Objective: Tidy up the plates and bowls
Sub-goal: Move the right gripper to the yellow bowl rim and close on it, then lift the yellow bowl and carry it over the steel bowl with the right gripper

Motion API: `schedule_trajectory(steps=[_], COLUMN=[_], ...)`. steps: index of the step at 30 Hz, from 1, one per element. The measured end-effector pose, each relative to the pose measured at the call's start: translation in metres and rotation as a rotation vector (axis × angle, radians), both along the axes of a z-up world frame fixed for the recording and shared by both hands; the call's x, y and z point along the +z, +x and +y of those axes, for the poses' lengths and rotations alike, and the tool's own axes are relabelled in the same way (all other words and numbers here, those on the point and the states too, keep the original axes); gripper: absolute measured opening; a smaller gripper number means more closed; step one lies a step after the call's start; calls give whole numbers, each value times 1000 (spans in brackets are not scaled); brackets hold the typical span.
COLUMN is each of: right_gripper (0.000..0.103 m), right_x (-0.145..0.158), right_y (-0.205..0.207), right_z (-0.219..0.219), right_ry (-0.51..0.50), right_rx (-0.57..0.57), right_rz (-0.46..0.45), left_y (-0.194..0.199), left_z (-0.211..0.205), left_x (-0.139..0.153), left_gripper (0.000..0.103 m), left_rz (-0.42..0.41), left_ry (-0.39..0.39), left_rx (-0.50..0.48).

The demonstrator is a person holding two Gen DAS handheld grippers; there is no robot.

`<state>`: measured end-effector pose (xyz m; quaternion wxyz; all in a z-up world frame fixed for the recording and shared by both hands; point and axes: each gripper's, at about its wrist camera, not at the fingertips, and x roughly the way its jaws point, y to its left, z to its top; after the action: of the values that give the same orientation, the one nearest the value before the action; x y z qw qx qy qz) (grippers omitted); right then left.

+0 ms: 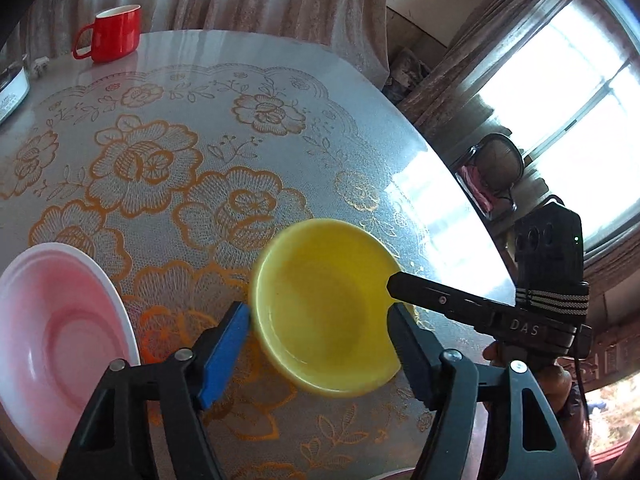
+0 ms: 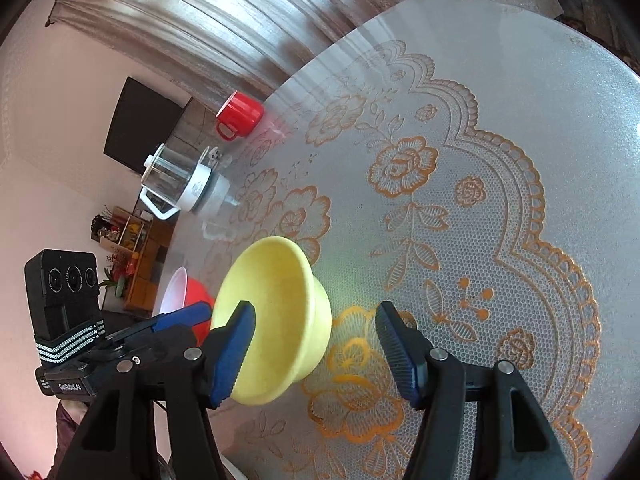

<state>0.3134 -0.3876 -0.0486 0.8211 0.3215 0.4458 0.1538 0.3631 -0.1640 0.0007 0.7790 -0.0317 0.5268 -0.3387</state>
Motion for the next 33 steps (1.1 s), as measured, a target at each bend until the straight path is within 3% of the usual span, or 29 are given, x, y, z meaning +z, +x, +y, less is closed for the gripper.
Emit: schedule_trajectory(steps=[1, 4, 8, 12, 15, 18, 22, 27, 33], right_gripper=[24, 14, 13, 18, 21, 30, 26, 18, 21], right_x=[-1, -2, 3, 2, -2, -5, -5, -4, -7], right_y=[0, -3, -13, -22, -25, -28, -34, -46, -58], right_z=[2, 8, 11, 3, 4, 8, 6, 10, 2], right_ry=[-21, -92, -174, -137, -118, -124, -119, -187, -114], right_rx=[-4, 12, 29, 39, 37, 23, 3, -3, -23], right_rz=[4, 15, 15, 25, 23, 27, 25, 34, 42], left_y=[0, -5, -13, -11, -20, -30, -40, -50, -57], left_z=[-3, -5, -11, -21, -30, -31, -32, -33, -35], left_x=[-3, -6, -5, -19, -21, -9, 0, 1, 7], left_gripper=[58, 50, 50, 50, 37, 25, 16, 15, 15], left_rz=[15, 28, 29, 97, 68, -1, -77, -68, -41], left_ry=[7, 3, -2, 44, 108, 106, 139, 132, 117], left_rx=[-14, -60, -124, -124, -157, -176, -193, -195, -177])
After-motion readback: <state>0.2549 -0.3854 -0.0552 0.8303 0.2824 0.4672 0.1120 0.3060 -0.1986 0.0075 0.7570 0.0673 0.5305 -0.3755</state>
